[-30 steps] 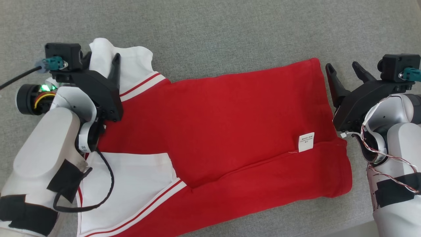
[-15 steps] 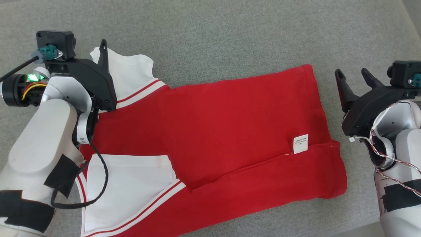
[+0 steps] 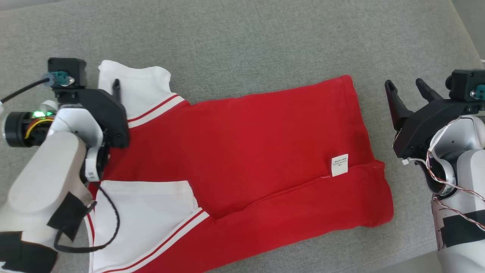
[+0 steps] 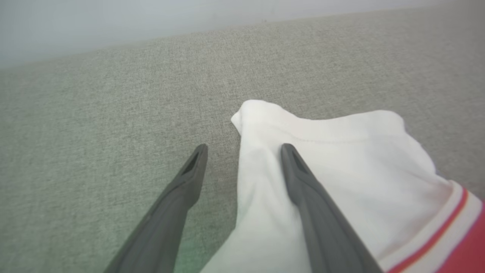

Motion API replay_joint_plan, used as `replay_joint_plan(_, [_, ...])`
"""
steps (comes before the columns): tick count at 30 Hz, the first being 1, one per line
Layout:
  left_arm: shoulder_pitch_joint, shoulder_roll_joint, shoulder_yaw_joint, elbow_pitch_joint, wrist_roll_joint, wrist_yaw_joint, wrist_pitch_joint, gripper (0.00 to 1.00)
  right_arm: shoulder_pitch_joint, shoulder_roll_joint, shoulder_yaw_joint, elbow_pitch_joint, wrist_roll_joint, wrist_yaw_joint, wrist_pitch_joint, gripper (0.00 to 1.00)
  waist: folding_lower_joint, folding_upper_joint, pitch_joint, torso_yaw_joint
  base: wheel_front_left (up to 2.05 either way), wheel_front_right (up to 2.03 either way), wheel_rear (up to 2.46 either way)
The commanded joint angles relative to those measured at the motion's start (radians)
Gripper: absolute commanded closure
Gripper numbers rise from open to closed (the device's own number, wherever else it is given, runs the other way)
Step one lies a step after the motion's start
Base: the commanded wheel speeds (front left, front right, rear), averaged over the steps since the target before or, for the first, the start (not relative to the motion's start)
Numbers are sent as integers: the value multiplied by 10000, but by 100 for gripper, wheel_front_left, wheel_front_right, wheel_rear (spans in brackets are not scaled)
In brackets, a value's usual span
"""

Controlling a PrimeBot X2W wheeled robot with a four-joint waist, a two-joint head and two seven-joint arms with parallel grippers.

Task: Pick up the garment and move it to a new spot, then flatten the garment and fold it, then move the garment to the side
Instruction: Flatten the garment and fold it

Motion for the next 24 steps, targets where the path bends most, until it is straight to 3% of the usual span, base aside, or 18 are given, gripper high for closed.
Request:
replay_joint_plan(1, [-119,112,-22,129,67,9,92,0,58,40,45,-50,-40,-27,25,0,1,-1,99,-112,0,0,0])
replay_joint_plan(12, [-384,314,-369,910,311,171,750,0,163,1,59,-250,-53,-27,149,0,1,-1,278,-304,0,0,0])
replay_joint_plan(16, [-444,413,-437,1208,135,-11,1313,0,93,61,169,-285,-17,-27,189,0,1,-1,320,-345,0,0,0])
replay_joint_plan(17, [-421,425,-469,1277,104,-71,1493,7,86,90,207,-271,6,-27,212,0,1,-1,311,-359,0,0,0])
replay_joint_plan(18, [-411,428,-508,1329,42,-137,1661,31,82,106,232,-254,19,-27,233,0,1,-1,299,-378,0,0,0])
replay_joint_plan(19, [-390,413,-510,1351,-54,-244,1814,70,71,118,264,-237,21,-27,240,0,1,-1,288,-400,0,0,0])
replay_joint_plan(20, [-373,394,-502,1361,-157,-335,1955,100,50,138,326,-218,30,-27,267,0,1,-1,279,-425,0,0,0])
replay_joint_plan(24, [-498,522,-470,1263,-464,-654,2575,100,-177,41,642,-136,104,-27,744,0,1,-1,390,-537,0,0,0])
